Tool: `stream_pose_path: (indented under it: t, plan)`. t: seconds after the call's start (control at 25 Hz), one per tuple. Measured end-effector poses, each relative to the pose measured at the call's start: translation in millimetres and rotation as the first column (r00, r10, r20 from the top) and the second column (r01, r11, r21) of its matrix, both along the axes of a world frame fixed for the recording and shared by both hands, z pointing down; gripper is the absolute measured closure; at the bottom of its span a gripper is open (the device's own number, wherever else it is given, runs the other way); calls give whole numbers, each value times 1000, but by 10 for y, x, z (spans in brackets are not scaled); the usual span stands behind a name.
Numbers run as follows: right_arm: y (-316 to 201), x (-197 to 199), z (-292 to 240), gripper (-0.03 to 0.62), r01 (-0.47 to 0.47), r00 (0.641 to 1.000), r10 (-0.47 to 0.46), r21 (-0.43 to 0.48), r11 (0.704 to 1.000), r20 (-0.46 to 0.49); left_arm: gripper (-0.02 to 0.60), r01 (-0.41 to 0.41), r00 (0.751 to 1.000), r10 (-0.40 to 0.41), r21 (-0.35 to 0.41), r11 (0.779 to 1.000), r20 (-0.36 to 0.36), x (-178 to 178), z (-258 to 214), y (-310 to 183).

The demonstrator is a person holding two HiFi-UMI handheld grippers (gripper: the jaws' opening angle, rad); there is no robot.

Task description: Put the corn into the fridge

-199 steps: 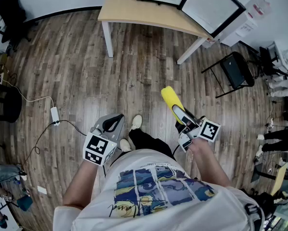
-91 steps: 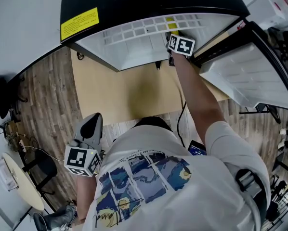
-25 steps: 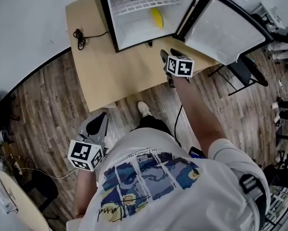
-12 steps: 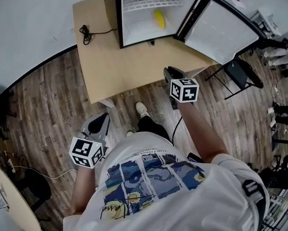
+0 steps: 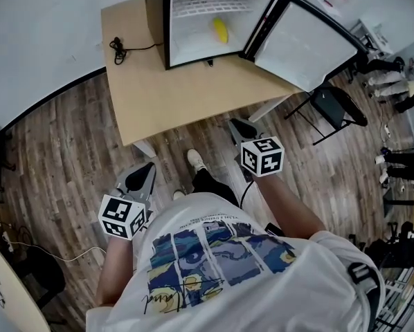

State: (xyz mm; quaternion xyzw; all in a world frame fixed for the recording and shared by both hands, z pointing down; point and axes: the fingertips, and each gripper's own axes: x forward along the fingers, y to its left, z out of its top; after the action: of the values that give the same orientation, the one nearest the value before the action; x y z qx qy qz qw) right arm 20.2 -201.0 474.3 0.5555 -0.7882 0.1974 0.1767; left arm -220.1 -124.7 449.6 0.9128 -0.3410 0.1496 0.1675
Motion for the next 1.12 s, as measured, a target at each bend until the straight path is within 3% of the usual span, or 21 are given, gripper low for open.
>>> stream_pose_path:
  t: [0.64, 1.12]
  plan:
    - [449, -434, -337, 572, 147, 988, -144, 57, 987, -54, 572, -13, 1000, 13, -3, 1000, 0, -24, 11, 214]
    - [543, -534, -490, 577, 196, 977, -188, 89, 977, -96, 572, -38, 999, 37, -31, 999, -20, 61, 139, 275]
